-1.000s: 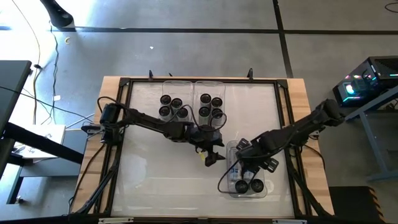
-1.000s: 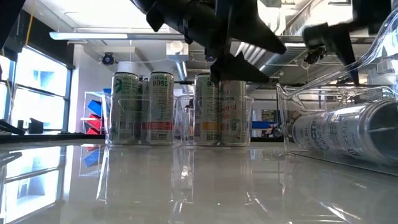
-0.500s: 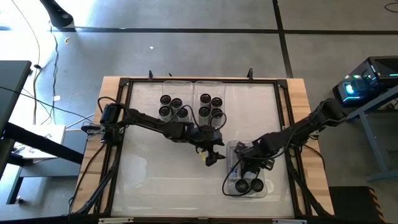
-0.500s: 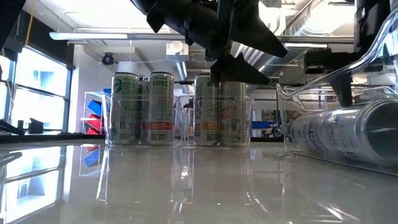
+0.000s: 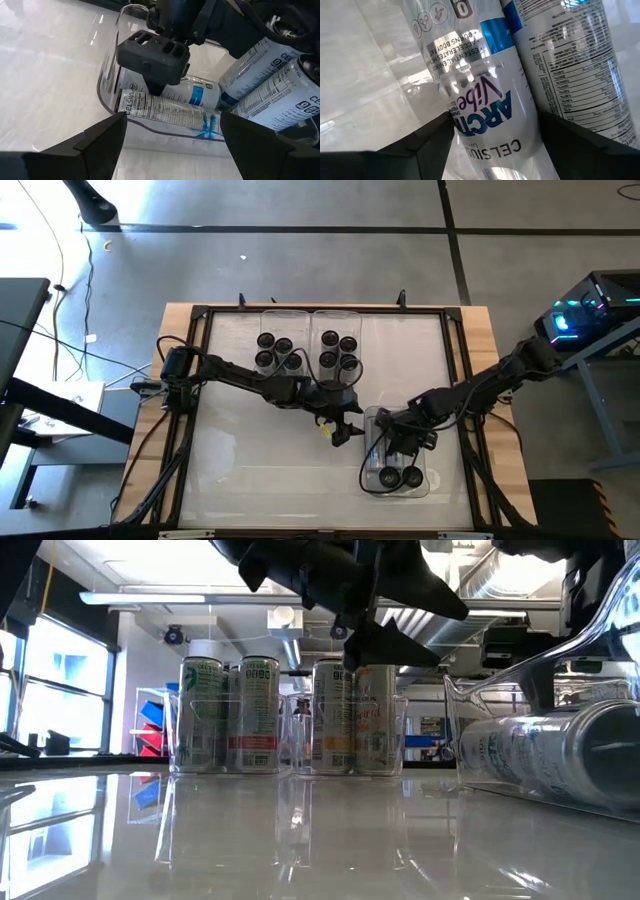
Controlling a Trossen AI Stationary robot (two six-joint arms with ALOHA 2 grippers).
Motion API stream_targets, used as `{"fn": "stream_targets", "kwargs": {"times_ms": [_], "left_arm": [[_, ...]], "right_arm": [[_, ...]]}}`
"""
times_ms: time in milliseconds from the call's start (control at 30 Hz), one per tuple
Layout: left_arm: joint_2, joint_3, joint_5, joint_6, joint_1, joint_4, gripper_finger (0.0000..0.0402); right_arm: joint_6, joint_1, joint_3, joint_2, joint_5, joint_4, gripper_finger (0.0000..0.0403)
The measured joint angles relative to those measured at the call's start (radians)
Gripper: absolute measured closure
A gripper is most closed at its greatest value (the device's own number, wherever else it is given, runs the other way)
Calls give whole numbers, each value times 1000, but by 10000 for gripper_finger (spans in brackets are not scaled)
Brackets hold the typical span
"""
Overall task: Sort soda cans
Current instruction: Adjust the blue soda cans in the bottom right transparent bin
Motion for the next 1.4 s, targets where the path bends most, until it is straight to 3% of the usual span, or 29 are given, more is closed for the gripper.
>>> {"fn": "stream_targets", "kwargs": {"times_ms": [233,433,533,1100,1400], "left_arm": [[0,0,0,0,0,2,85],[0,0,0,0,0,2,85],[0,0,0,0,0,1,85],[0,0,1,-2,0,-17,85],[0,0,1,-2,0,-23,85]], "right_arm": [[-6,-5,-6,0,1,4,125],[-3,38,-2,0,65,-17,174],[13,69,14,0,105,-44,176],[173,161,264,18,339,-382,224],[218,130,248,15,261,-386,246]]}}
